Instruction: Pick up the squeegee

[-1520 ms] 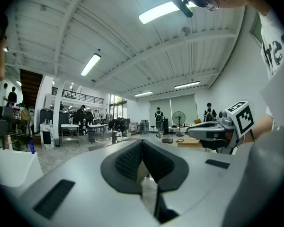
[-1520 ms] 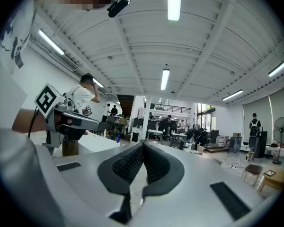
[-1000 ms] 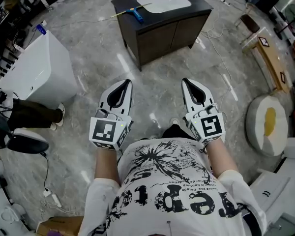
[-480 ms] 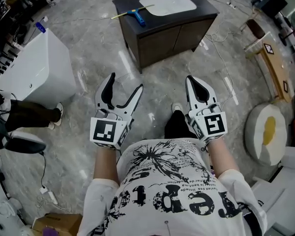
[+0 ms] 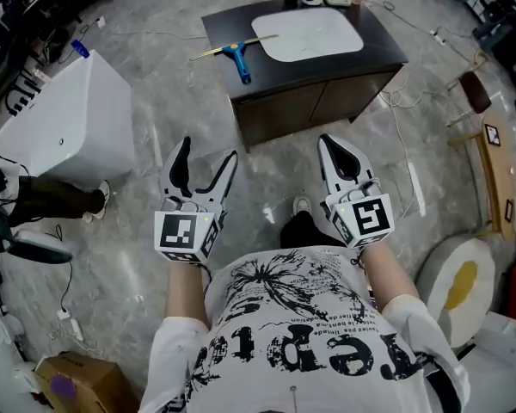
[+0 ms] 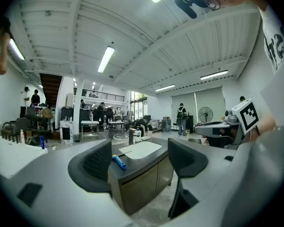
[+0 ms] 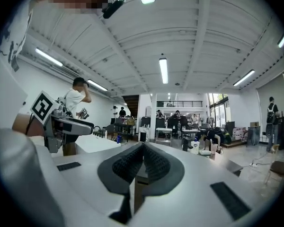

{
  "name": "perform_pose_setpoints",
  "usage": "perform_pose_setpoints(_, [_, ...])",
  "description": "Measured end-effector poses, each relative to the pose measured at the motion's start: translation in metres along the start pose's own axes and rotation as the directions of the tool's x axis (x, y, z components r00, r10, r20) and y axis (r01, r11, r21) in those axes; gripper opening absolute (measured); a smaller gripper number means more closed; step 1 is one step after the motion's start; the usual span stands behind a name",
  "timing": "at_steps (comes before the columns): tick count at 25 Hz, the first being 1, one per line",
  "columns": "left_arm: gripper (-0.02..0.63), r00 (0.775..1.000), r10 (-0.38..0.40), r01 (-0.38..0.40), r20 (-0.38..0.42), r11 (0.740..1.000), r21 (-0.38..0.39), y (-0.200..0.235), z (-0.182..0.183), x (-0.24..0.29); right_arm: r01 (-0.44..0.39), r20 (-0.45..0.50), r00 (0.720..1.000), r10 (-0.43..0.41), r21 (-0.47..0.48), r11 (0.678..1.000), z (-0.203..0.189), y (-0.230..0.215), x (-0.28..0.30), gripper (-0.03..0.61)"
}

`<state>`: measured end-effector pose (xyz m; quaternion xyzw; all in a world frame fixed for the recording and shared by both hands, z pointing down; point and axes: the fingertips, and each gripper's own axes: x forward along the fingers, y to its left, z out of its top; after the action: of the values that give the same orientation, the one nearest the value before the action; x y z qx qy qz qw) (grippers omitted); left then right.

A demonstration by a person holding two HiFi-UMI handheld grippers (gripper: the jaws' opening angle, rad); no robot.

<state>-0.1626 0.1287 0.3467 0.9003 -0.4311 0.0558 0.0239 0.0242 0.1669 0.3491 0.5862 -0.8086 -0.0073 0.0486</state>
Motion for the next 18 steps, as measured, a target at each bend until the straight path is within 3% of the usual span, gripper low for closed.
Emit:
perform_pose_setpoints(8, [0.358, 0.984, 0.167, -0.171, -0.065, 0.983, -0.067, -0.021, -0.002, 0.161, -0.152, -0.049, 0.988, 0.149, -0.051, 0.987, -0.013, -0.155, 0.090, 0.015])
perform_pose_setpoints(13, [0.359, 0.959, 0.253, -0.264, -0.125, 0.961, -0.083, 0.000, -0.013, 0.223, -0.210, -0.079, 0.975, 0.205, -0.050, 0.977, -0.025, -0.199, 0.150, 0.015])
perform_pose_setpoints(18, [0.357, 0.935, 0.284, -0.310, -0.214, 0.945, -0.101, 0.022, -0.045, 0.269, -0.251, -0.108, 0.963, 0.246, -0.040, 0.967, -0.049, -0.216, 0.198, 0.015])
